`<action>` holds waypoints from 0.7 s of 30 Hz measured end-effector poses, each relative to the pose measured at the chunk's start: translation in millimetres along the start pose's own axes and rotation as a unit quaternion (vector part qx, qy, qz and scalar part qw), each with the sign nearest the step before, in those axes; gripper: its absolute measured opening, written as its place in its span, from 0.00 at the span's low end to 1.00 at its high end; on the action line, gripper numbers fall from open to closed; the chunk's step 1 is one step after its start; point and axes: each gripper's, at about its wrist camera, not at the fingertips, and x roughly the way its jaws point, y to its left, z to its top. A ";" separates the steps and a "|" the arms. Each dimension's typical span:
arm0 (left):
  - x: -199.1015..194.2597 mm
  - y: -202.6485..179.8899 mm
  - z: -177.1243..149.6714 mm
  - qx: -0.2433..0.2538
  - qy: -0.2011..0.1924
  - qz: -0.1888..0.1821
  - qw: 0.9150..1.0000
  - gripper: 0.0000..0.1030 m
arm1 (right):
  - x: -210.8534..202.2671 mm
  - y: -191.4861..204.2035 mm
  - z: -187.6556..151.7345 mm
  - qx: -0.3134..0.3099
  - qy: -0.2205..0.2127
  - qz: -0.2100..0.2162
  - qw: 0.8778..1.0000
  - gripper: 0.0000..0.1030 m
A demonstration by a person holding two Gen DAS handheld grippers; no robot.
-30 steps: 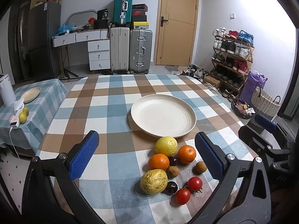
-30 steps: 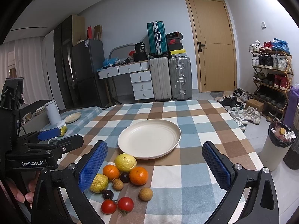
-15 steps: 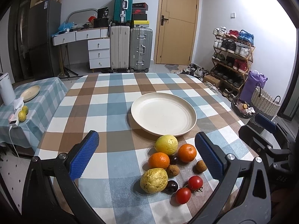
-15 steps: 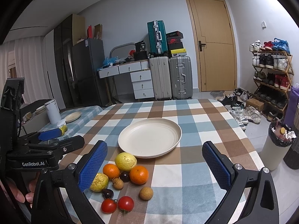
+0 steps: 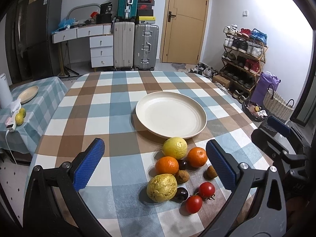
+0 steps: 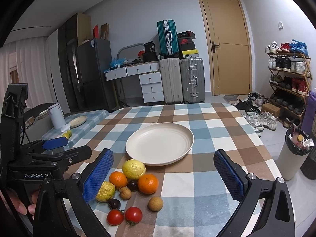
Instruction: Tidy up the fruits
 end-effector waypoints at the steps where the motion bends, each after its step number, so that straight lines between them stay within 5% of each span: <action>1: 2.6 1.2 -0.9 -0.001 0.004 -0.002 1.000 0.99 | 0.5 0.0 -0.3 -0.001 0.000 -0.001 1.000 1.00; 21: 60.2 30.2 -38.3 -0.037 0.102 -0.046 0.993 0.99 | 23.6 0.1 -8.7 0.005 0.029 0.004 1.000 1.00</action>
